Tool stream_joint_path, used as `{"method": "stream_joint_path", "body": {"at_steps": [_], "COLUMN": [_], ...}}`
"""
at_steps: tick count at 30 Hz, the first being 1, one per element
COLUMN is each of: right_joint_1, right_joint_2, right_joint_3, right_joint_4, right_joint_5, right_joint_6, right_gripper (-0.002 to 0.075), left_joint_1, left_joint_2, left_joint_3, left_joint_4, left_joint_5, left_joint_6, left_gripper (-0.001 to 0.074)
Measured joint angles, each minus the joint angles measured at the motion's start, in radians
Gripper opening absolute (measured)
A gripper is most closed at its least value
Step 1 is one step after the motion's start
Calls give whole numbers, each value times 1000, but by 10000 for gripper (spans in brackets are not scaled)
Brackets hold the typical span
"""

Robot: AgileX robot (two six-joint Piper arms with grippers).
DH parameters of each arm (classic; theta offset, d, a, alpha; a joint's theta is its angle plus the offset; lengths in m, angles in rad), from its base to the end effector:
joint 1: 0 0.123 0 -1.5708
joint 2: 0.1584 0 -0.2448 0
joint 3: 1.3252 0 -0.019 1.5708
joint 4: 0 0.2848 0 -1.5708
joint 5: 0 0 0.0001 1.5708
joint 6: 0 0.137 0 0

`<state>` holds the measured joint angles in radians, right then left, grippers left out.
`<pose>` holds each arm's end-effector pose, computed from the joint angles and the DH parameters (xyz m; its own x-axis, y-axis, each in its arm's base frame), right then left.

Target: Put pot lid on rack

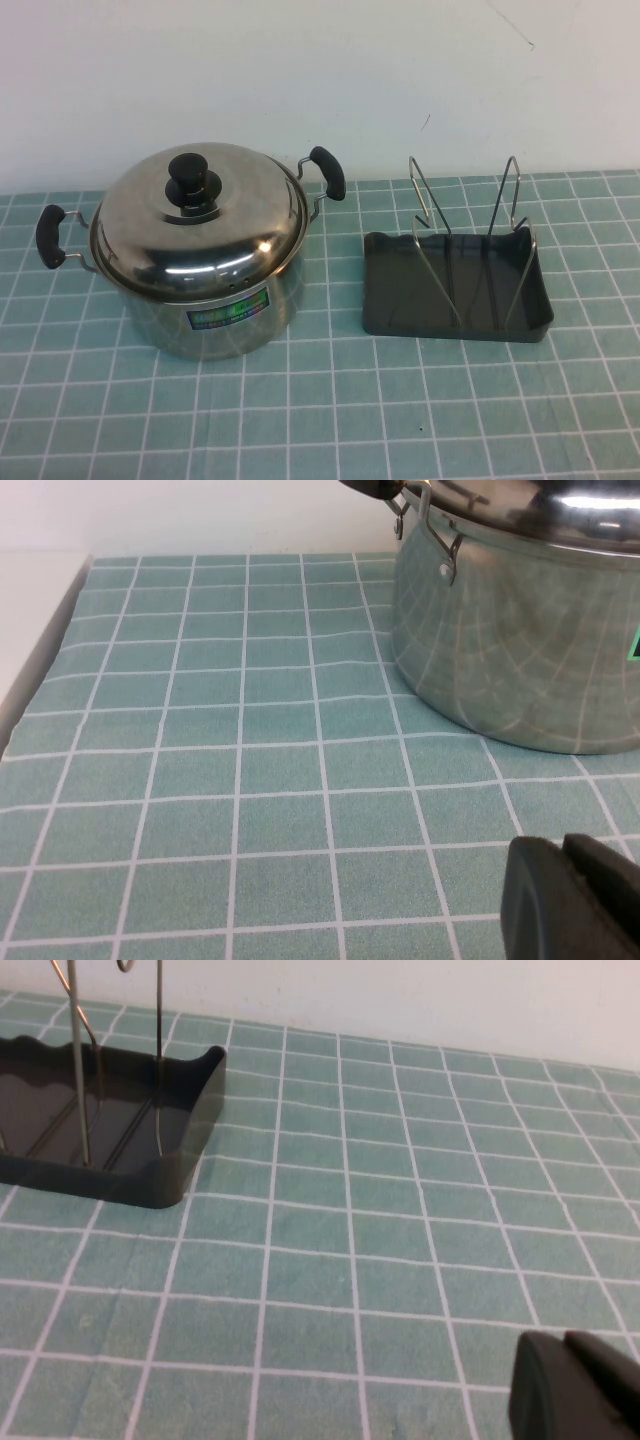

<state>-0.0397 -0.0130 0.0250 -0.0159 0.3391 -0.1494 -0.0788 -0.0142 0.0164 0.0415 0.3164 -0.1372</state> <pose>0.1724 -0.0076 0.1630 -0.2644 -0.1533 -0.9521 0.0015 0.9872 -0.1594 0.1728 -0.0119 0.1698 -0.2338 -0.0794 -0.9690 0.0436 0.9948 -0.0921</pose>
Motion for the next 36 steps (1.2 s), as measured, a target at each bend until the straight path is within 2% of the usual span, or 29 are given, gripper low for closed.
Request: {"method": "stream_joint_path", "body": {"at_steps": [26, 30, 36], "right_joint_1": [0, 0, 0], "right_joint_2": [0, 0, 0], "right_joint_3": [2, 4, 4], "right_joint_4": [0, 0, 0], "right_joint_5": [-30, -187, -688], "right_joint_6": [0, 0, 0], "right_gripper": [-1, -1, -1], "left_joint_1": [0, 0, 0], "left_joint_2": [0, 0, 0], "left_joint_3": [0, 4, 4], "left_joint_4": [0, 22, 99], "left_joint_5": [-7, -118, -605], "left_joint_6": [2, 2, 2], "left_gripper": [-3, -3, -3]}}
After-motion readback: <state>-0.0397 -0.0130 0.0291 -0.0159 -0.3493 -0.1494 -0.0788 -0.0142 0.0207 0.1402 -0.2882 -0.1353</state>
